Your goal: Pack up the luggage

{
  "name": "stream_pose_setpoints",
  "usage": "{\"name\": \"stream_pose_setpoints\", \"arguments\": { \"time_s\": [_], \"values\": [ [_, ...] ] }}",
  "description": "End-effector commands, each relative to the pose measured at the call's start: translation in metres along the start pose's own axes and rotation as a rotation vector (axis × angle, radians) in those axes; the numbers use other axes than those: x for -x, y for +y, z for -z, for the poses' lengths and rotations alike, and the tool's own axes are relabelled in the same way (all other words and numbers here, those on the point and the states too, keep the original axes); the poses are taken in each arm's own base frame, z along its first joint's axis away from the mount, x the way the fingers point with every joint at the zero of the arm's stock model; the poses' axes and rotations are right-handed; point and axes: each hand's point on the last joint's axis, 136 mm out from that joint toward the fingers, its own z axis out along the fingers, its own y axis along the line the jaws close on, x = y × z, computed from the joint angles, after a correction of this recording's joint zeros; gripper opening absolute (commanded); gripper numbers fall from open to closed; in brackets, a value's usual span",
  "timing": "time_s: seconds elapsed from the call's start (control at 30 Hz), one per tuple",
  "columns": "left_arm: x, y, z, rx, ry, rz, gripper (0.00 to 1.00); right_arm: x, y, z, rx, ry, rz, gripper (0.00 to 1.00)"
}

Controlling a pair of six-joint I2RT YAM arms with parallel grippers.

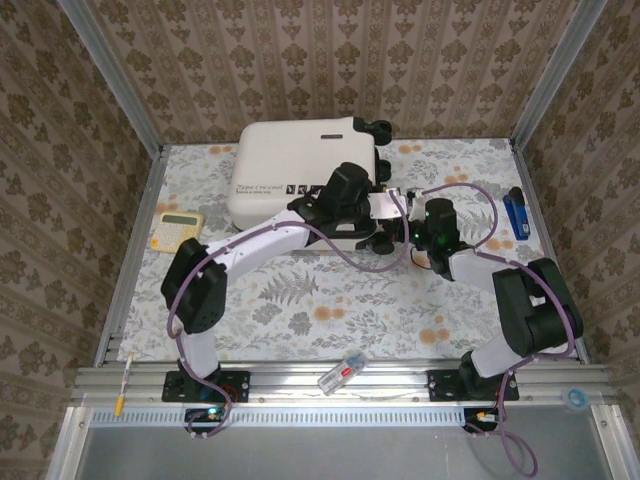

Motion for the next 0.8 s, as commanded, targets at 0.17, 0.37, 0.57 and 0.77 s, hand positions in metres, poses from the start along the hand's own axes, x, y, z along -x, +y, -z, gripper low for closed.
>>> {"name": "stream_pose_setpoints", "arguments": {
  "time_s": [0.17,0.37,0.57,0.77],
  "values": [
    [0.019,-0.028,0.026,-0.127,-0.121,0.331,0.00,0.052,-0.051,-0.004,-0.162,-0.166,-0.027,0.00],
    [0.014,-0.044,0.035,-0.177,-0.128,0.381,0.00,0.062,-0.071,-0.010,-0.188,-0.184,-0.064,0.00],
    [0.011,-0.062,0.049,-0.225,-0.143,0.421,0.00,0.075,-0.076,-0.019,-0.126,-0.209,-0.094,0.00],
    [0.004,-0.068,0.057,-0.217,-0.125,0.456,0.00,0.072,-0.072,-0.020,-0.100,-0.206,-0.095,0.00]
  ]
}}
